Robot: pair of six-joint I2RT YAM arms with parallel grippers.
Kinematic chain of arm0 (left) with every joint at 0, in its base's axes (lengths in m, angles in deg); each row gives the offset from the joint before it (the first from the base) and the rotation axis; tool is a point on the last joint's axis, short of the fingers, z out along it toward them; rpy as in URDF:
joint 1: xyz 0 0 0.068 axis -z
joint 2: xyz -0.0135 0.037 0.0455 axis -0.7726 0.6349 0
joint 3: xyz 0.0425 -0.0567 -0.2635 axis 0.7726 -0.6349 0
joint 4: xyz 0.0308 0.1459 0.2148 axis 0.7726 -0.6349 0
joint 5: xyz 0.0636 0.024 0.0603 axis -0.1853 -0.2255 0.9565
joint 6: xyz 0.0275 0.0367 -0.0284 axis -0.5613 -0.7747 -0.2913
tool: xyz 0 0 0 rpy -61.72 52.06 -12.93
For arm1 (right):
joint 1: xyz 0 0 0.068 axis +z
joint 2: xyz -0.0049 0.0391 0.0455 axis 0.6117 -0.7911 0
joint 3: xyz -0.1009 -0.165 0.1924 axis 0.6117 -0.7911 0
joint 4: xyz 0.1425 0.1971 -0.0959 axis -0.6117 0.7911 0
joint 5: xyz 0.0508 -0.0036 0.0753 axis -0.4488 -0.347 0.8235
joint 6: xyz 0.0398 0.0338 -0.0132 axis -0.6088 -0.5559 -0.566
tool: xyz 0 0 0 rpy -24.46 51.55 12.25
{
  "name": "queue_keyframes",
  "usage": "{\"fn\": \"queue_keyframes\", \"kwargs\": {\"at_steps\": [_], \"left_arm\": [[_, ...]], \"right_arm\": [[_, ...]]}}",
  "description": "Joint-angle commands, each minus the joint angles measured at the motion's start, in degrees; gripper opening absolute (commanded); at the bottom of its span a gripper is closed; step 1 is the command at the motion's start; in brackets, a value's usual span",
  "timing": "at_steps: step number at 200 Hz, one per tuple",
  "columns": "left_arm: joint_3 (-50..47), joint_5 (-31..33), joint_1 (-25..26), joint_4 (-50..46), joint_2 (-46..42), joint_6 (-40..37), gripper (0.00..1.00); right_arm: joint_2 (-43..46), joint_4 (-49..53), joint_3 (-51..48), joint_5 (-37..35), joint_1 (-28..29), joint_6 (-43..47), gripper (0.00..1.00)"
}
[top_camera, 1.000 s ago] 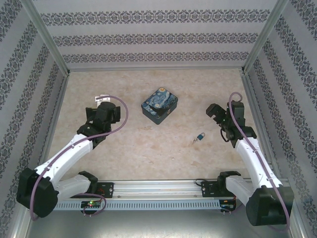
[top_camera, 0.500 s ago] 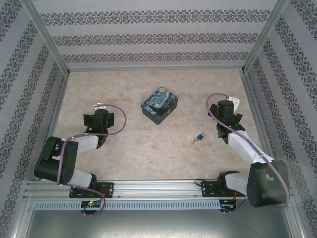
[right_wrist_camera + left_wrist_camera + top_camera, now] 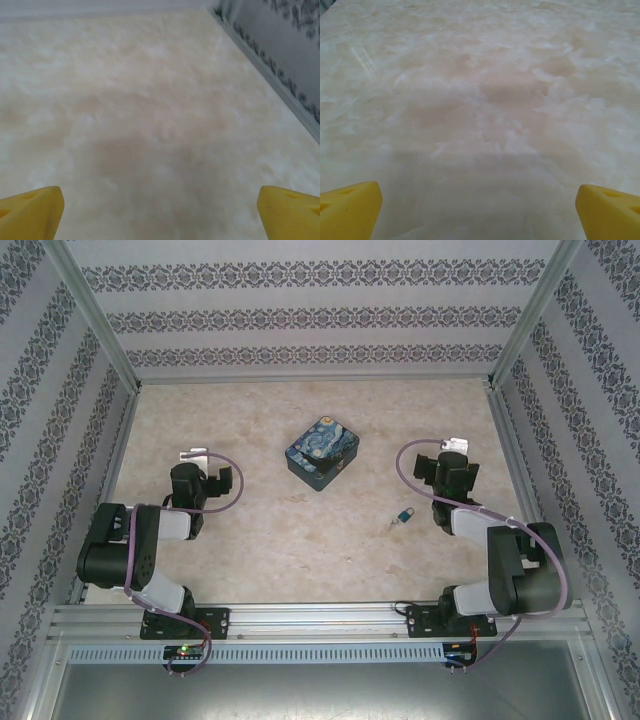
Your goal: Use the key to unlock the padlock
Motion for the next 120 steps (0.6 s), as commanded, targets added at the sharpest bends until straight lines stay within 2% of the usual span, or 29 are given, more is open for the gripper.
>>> {"fn": "queue_keyframes", "kwargs": {"at_steps": [1, 15, 31, 45, 88, 120], "left_arm": [[0.44, -2.67, -0.58, 3.63, 0.35, -0.64, 1.0], [0.44, -2.66, -0.54, 3.54, 0.35, -0.64, 1.0], [0.6, -2.71, -0.62, 3.37, 0.39, -0.64, 1.0], [0.7, -2.87, -0.62, 3.24, 0.53, -0.55, 1.0], [0.74, -3.23, -0.89, 3.03, 0.51, -0.39, 1.0], [0.73, -3.54, -1.09, 3.09, 0.53, -0.29, 1.0]], "right_arm": [[-3.95, -17.83, -4.96, 6.63, -0.74, 3.32, 0.98], [-6.97, -25.1, -6.05, 9.32, -0.49, 5.02, 0.98], [-5.25, -16.91, -3.95, 12.18, -1.05, 5.2, 0.98], [-6.21, -18.05, -3.81, 15.8, -3.17, 3.77, 0.98], [-5.87, -16.85, -3.47, 15.63, -3.18, 3.89, 0.98], [-5.6, -19.03, -4.68, 11.17, -0.82, 5.28, 0.98]]}}
